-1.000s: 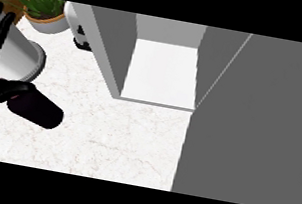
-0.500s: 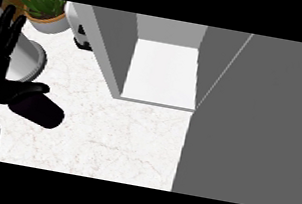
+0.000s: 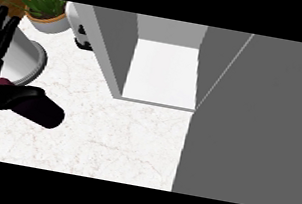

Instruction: Pick up the wine, place it into the cabinet and close the cabinet

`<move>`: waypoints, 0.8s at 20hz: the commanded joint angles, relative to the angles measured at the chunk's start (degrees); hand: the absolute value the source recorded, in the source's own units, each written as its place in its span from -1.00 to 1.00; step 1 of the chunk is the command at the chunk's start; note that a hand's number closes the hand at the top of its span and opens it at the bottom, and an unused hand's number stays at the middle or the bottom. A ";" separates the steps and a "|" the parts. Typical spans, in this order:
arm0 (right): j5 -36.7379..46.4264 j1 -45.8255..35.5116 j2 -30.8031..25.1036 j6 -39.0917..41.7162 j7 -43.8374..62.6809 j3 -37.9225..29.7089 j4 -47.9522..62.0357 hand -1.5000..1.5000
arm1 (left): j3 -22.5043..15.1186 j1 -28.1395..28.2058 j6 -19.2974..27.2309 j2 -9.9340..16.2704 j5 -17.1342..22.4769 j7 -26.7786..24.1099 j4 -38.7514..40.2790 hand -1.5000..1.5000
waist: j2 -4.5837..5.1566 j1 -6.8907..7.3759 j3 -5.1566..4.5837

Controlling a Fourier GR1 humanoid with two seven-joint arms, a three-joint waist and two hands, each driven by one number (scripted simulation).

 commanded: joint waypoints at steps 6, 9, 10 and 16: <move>-1.27 0.91 1.28 2.67 -2.84 -2.53 2.37 -1.00 | -1.83 4.84 2.79 -0.57 -3.05 2.94 -5.06 -1.00 | -0.02 0.08 0.02; -4.35 3.43 0.56 3.42 -0.54 -3.99 -1.80 -1.00 | 2.36 6.89 1.03 1.12 -0.35 1.77 -4.33 -1.00 | -0.04 0.04 0.01; 4.86 2.85 4.39 0.82 -1.92 3.86 -1.65 -1.00 | 3.33 6.83 0.09 1.39 -0.17 -0.33 -1.83 -1.00 | -0.02 0.09 -0.01; -1.70 -2.45 1.27 0.53 6.12 -1.44 -4.42 -1.00 | 2.82 10.51 -0.19 0.22 -0.80 -0.94 -3.70 -1.00 | -0.03 0.19 -0.01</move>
